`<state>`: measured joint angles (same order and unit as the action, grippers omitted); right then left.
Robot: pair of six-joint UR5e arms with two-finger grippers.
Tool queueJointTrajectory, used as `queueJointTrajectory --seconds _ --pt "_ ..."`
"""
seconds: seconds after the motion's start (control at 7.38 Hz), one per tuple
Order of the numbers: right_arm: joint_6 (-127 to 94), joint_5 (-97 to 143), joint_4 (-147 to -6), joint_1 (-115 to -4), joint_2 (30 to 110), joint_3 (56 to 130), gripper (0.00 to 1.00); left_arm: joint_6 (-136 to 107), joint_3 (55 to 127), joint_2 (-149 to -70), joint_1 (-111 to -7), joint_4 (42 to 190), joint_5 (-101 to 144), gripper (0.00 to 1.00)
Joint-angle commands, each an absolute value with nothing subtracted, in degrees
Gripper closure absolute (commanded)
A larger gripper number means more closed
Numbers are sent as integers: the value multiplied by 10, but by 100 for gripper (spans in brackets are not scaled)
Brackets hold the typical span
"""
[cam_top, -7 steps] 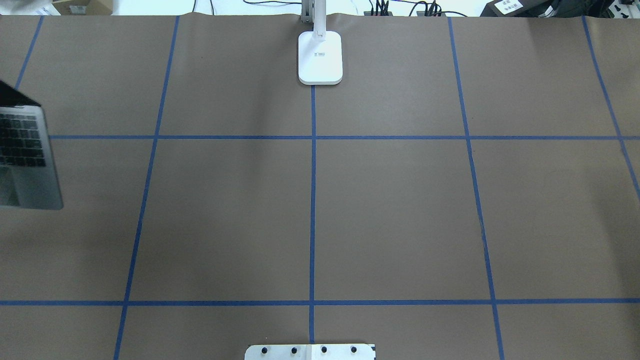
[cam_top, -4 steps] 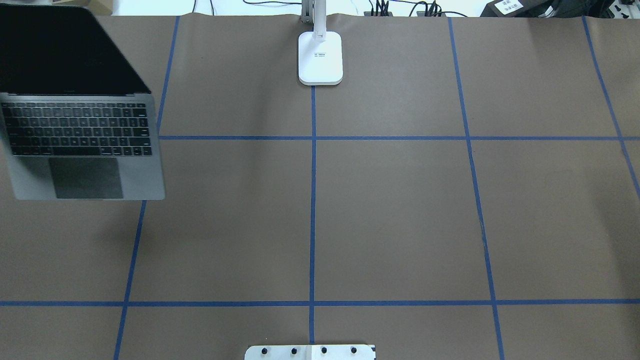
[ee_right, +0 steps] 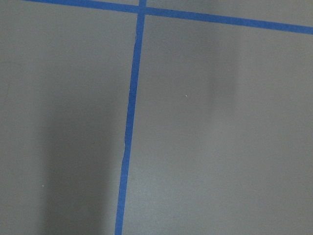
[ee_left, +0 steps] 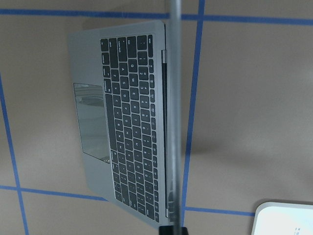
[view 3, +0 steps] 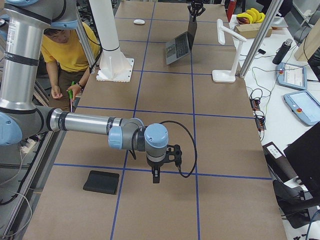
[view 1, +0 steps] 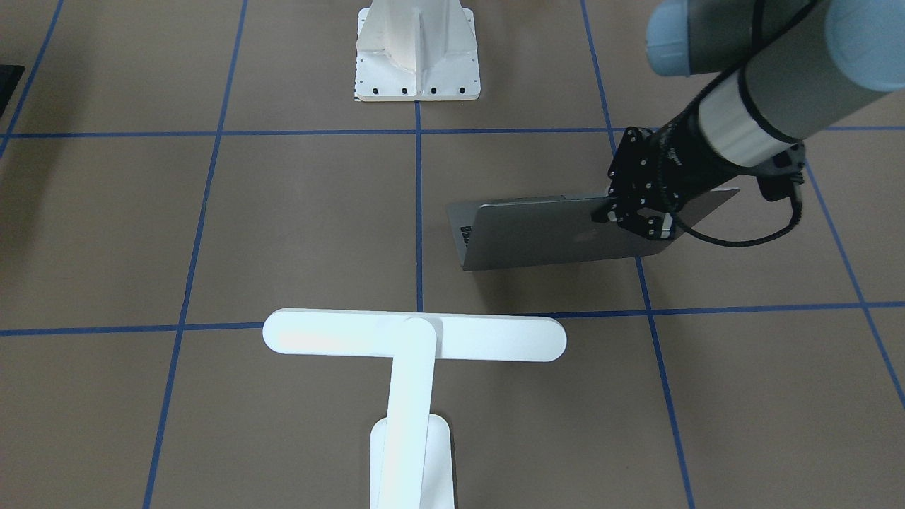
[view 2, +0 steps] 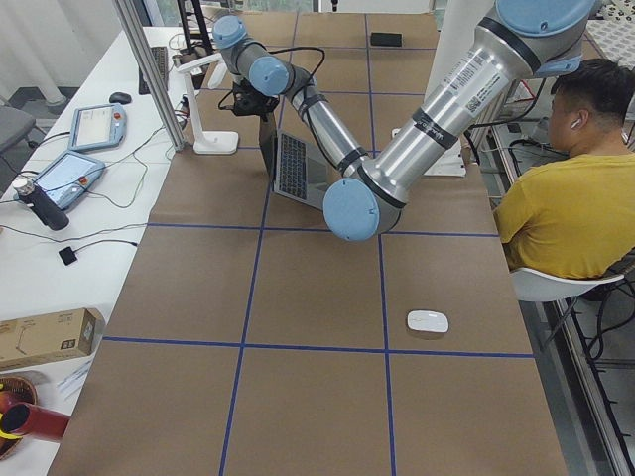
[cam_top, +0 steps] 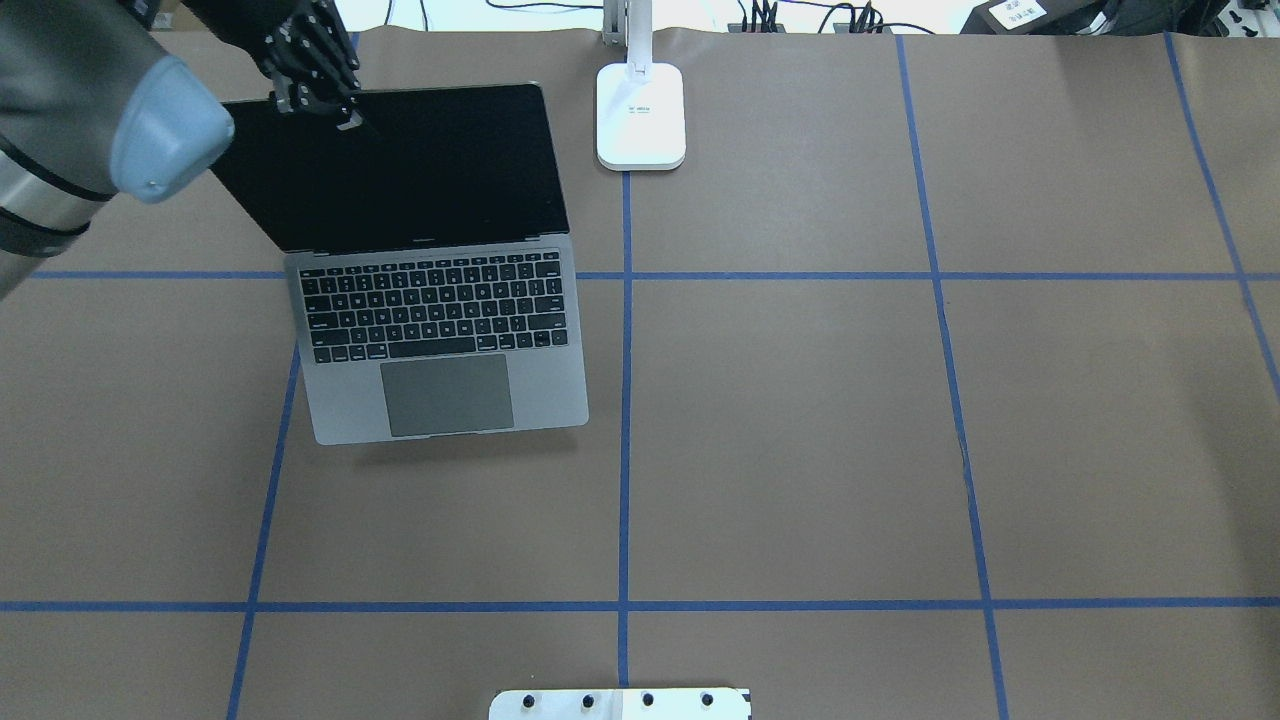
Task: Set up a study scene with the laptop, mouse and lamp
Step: 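Carry the open silver laptop with the left gripper and lower it beside the lamp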
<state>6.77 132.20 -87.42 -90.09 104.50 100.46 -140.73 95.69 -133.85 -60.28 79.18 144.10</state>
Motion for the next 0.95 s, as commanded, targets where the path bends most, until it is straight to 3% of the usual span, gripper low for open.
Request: queueJointTrajectory --seconds 0.0,0.41,0.81 --pt "68 1323 -875 -901 1045 1005 0 -1416 893 -1389 -574 808 1413 100" --pt "68 1323 -874 -901 1045 1005 0 -1414 804 -1401 -574 881 1412 100" --pt "68 1323 -874 -901 1045 1005 0 -1417 794 -1398 -553 897 1395 100"
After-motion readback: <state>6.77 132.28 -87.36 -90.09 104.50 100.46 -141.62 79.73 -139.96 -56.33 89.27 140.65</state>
